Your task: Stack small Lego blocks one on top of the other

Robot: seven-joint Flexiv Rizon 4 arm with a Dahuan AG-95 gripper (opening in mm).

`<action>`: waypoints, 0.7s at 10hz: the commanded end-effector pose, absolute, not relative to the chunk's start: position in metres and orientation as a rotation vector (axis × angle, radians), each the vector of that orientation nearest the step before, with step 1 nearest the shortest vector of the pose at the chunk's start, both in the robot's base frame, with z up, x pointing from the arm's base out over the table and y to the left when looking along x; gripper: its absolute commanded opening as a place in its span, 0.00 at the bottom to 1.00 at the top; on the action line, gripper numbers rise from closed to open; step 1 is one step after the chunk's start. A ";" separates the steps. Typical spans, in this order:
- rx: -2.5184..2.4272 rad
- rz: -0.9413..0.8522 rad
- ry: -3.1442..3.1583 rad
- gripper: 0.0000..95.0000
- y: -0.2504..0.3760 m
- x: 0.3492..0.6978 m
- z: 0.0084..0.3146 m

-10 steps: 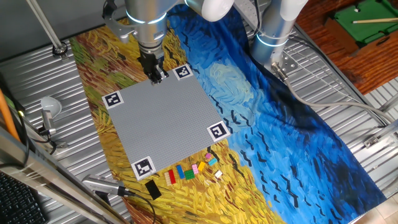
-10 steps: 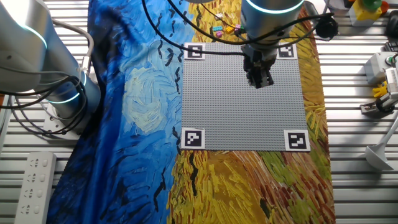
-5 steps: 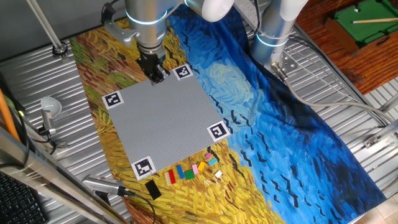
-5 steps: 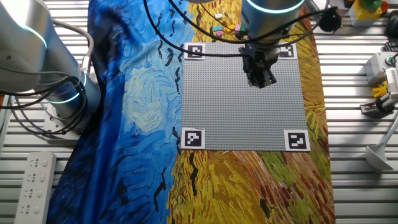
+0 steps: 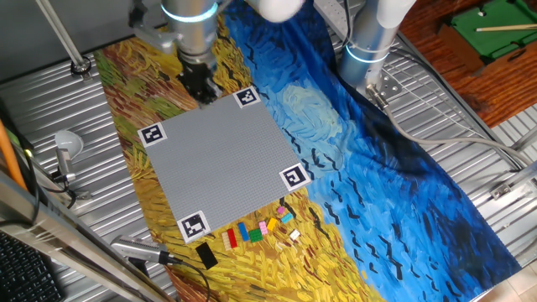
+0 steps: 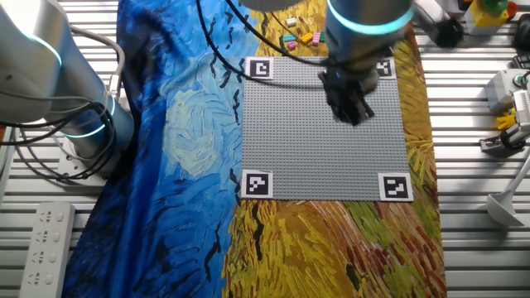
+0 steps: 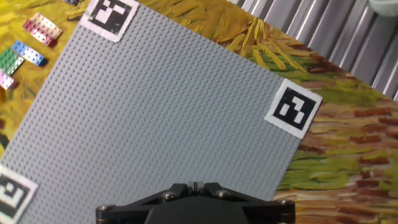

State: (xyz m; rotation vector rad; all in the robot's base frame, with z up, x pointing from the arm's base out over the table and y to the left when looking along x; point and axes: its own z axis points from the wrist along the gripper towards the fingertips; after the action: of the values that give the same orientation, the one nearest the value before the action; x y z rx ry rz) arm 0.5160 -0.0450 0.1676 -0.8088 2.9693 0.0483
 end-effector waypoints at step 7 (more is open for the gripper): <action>-0.838 0.040 2.984 0.00 -0.064 0.545 0.157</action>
State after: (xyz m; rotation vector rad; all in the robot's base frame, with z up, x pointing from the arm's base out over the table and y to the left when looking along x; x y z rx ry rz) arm 0.5452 -0.0639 0.1567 -0.8380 2.9847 0.0415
